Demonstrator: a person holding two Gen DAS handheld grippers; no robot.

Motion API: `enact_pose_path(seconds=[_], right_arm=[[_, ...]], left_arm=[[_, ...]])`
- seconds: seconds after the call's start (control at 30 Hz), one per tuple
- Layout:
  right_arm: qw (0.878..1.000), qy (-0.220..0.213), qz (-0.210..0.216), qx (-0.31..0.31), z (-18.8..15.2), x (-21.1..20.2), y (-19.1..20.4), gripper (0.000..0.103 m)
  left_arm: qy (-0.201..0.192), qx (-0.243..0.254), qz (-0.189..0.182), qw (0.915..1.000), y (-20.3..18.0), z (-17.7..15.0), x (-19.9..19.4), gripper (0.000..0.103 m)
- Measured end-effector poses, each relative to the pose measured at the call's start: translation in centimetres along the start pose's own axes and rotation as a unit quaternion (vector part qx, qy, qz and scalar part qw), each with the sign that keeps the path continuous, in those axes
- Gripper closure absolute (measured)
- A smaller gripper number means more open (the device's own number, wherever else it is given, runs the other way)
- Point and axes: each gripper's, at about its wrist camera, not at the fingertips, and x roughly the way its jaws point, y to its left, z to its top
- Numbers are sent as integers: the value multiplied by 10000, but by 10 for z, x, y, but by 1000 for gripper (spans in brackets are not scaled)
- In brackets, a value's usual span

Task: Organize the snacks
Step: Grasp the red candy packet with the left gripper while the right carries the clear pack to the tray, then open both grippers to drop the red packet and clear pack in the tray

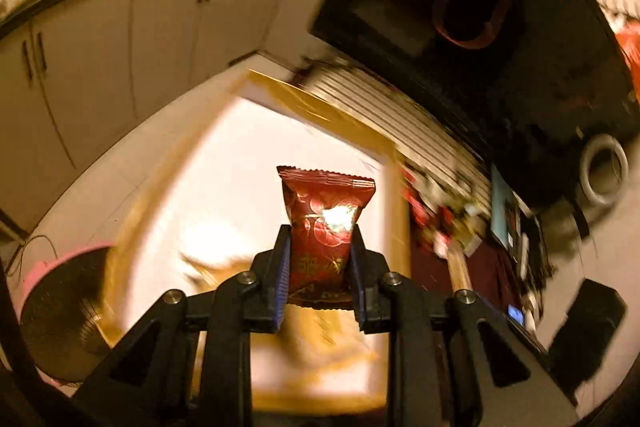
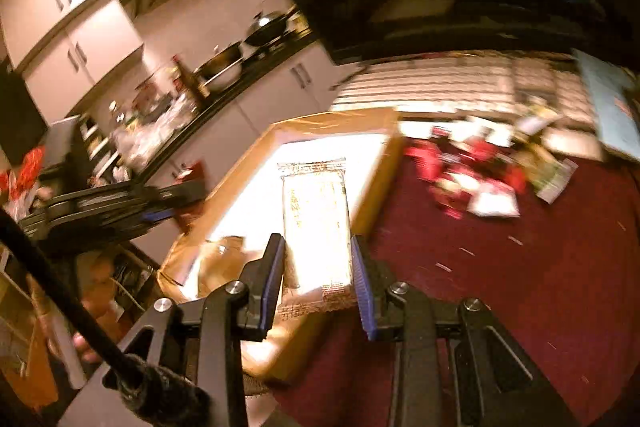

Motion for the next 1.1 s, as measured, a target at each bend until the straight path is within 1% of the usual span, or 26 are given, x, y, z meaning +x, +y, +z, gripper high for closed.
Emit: enact_pose_path(seconds=[0.1, 0.17, 0.23, 0.3, 0.4, 0.47, 0.53, 0.57, 0.6, 0.63, 0.67, 0.7, 0.73, 0.77, 0.8, 0.83, 0.9, 0.93, 1.0, 1.03, 1.1], right_arm=[[9993, 286, -188, -152, 21, 42, 16, 70], [9979, 550, -308, -164, 30, 69, 18, 70], [9953, 829, -481, -137, 37, 97, 18, 70], [9938, 928, -602, -129, 37, 112, 19, 70], [9926, 991, -690, -131, 31, 122, 23, 70], [9921, 1030, -708, -113, 28, 125, 23, 70], [9928, 1010, -649, 6, 28, 122, 17, 67], [9933, 982, -613, 28, 29, 119, 15, 67], [9939, 944, -565, 28, 27, 111, 14, 67], [9947, 909, -489, 35, 26, 107, 13, 65], [9957, 851, -359, 72, 25, 100, 11, 62], [9970, 742, -181, 140, 24, 91, 11, 58], [9981, 580, 39, 205, 23, 77, 9, 54], [9985, 446, 179, 254, 21, 65, 7, 51], [9986, 329, 258, 316, 19, 55, 5, 46], [9984, 165, 358, 413, 16, 41, 0, 41], [9963, -83, 617, 593, 5, 14, -13, 37], [9956, -135, 660, 647, 1, 6, -19, 37], [9944, -190, 691, 773, -13, -12, -37, 37], [9936, -195, 692, 870, -22, -21, -48, 37], [9920, -211, 600, 1090, -33, -34, -70, 37]], left_arm=[[140, -230, 76, 9996, 24, 20, 20, 76], [269, -172, 138, 9994, 32, 28, 38, 76], [342, -168, 233, 9990, 38, 26, 45, 76], [431, -13, 360, 9984, 36, 25, 56, 76], [625, 160, 714, 9954, 34, 21, 73, 75], [708, 209, 778, 9942, 36, 20, 78, 75], [773, 173, 823, 9935, 38, 19, 80, 74], [732, 117, 874, 9934, 38, 19, 80, 71], [700, 87, 886, 9936, 40, 19, 78, 66], [686, 76, 882, 9937, 39, 18, 76, 62], [665, 87, 854, 9941, 38, 17, 74, 55], [637, 97, 854, 9943, 37, 17, 71, 49], [518, 122, 858, 9949, 33, 15, 64, 46], [395, 173, 816, 9957, 28, 13, 53, 42], [324, 211, 788, 9961, 23, 13, 49, 37], [236, 255, 757, 9965, 16, 9, 42, 35], [32, 316, 587, 9978, 1, -1, 24, 29], [-55, 377, 477, 9981, -8, -7, 17, 28], [-207, 528, 310, 9979, -27, -20, 4, 25], [-235, 639, 169, 9975, -39, -29, -1, 24], [-170, 779, -64, 9968, -59, -41, -2, 24]])
